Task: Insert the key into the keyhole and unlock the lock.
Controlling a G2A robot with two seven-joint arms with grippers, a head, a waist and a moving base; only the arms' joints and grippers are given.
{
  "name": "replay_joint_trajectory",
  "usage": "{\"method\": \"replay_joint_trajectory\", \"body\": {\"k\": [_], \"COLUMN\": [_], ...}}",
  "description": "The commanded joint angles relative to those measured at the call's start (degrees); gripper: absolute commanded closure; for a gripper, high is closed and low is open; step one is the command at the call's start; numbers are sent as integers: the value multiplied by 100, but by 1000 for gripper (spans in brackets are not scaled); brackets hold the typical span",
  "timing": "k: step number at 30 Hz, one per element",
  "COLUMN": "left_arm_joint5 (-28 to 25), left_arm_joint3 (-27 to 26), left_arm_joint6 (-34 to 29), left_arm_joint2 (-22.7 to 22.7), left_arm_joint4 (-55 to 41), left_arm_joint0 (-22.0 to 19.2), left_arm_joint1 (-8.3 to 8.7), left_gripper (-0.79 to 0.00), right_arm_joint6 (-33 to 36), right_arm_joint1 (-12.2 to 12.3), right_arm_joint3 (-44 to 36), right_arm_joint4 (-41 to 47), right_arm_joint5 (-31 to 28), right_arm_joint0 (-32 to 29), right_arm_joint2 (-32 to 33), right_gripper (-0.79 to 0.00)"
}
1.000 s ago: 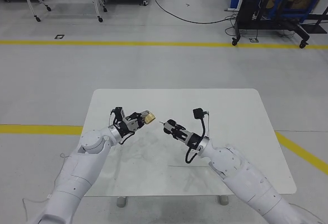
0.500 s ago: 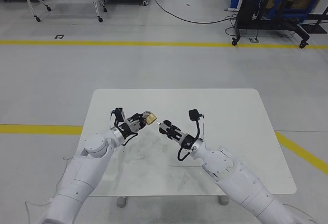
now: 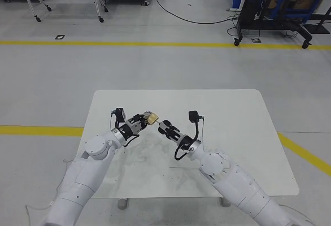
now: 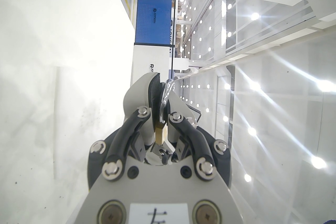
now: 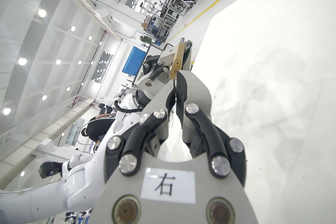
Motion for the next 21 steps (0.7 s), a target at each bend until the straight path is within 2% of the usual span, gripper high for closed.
{"method": "replay_joint_trajectory", "body": {"k": [1,21], "left_arm_joint5": [-9,-36], "left_arm_joint3": [-17,-54], "left_arm_joint6": [-10,-31], "left_arm_joint2": [-11,-112], "left_arm_joint4": [1,57], "left_arm_joint0": [12,54], "left_arm_joint1": [-1,-17], "left_gripper": [0,0], "right_arm_joint6": [-13,-36], "right_arm_joint1": [-22,-239], "right_arm_joint3": [20,144], "right_arm_joint4": [8,-8], "right_arm_joint5": [11,35], "right_arm_joint0": [0,-28], "right_arm_joint2": [10,48], "right_gripper": [0,0]}}
